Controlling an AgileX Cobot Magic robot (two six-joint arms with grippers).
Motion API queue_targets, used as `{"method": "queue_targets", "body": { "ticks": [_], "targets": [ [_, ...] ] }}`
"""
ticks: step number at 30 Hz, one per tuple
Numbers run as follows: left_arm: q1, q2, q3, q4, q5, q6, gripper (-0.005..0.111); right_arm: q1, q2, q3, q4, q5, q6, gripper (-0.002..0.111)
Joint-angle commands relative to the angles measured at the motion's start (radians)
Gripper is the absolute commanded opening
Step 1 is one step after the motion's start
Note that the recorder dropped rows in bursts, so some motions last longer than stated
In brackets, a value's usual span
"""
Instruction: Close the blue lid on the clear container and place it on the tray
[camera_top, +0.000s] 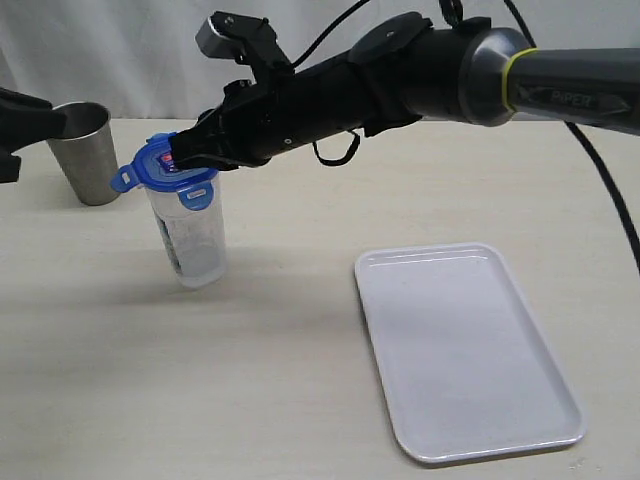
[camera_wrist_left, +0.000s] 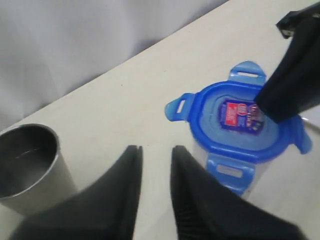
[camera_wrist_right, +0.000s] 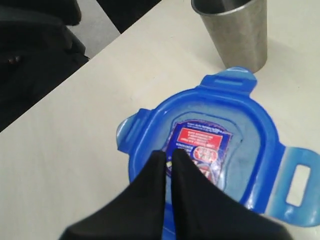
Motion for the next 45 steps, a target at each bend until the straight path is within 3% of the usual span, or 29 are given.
{"method": "queue_targets", "body": {
  "ticks": [1, 3, 7, 16, 20, 29, 39, 45],
  "targets": [
    [-0.023, 0.004, 0.085, -0.006, -0.081, 0.154, 0.061, -0.026, -0.068, 0.0, -0.012, 0.004, -0.019, 0.005],
    [-0.064, 0.004, 0.15, -0.006, 0.001, 0.314, 0.073, -0.047, -0.093, 0.0, -0.019, 0.017, -0.013, 0.005],
    [-0.114, 0.006, 0.233, -0.076, 0.198, 0.478, 0.08, -0.09, -0.126, 0.0, -0.021, 0.068, 0.001, 0.005],
    [-0.116, 0.059, 0.302, -0.193, 0.172, 0.509, 0.081, -0.133, -0.134, 0.0, -0.029, 0.088, 0.003, 0.005],
    [-0.134, 0.144, 0.304, -0.322, 0.102, 0.568, 0.081, -0.133, -0.134, 0.0, -0.033, 0.088, 0.003, 0.005],
    [-0.162, 0.376, 0.304, -0.737, -0.123, 0.978, 0.081, -0.133, -0.134, 0.0, -0.035, 0.082, -0.012, 0.005],
    [-0.162, 0.589, 0.304, -0.919, -0.409, 1.138, 0.081, -0.133, -0.134, 0.0, -0.031, 0.066, -0.023, 0.005],
    [-0.162, 0.689, 0.232, -0.844, -0.416, 1.134, 0.081, -0.133, -0.134, 0.0, -0.031, 0.066, -0.028, 0.005]
  ]
}}
